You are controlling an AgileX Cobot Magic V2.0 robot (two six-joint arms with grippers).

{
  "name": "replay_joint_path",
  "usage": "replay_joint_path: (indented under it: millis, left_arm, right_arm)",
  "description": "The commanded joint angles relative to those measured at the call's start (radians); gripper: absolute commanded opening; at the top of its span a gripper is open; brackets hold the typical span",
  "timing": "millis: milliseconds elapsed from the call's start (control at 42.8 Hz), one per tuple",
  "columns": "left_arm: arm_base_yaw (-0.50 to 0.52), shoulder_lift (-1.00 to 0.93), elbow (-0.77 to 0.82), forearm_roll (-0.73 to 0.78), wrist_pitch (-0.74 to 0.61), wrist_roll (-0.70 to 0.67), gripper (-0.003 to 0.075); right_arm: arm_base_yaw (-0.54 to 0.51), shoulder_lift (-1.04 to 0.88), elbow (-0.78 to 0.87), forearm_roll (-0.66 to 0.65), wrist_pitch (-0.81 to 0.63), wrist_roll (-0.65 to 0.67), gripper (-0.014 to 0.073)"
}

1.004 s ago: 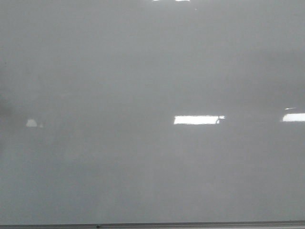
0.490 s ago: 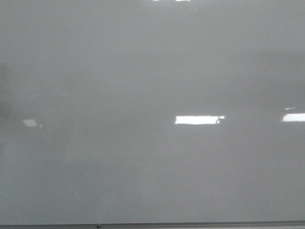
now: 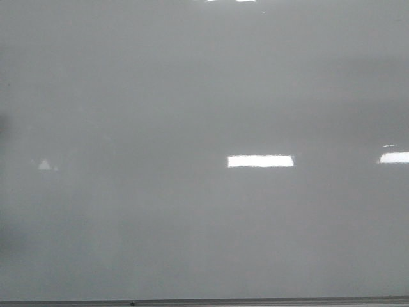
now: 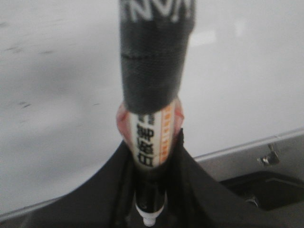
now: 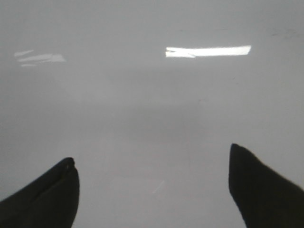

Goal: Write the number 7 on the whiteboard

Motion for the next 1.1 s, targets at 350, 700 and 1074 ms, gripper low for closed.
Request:
replay_joint_path:
  millis: [350,700,1074]
  left_arm:
    - [-0.547,-0.184,-0.040,-0.090,-0.052,0.409,0.0060]
    - [-0.742,-0.228,-0.040,-0.090,-0.052,0.414,0.0060]
    - [-0.748,-0.228,-0.040,-0.090,-0.056,0.414,0.0060]
  right_arm:
    - [0.414,0.374,-0.305,0.161,0.248,-0.446,0.0653]
    - [0.725,0.621,-0.530,0.202,0.302,-0.560,0.0653]
    - [0.780,0.802,-0.708,0.289,0.381,-0.608,0.0651]
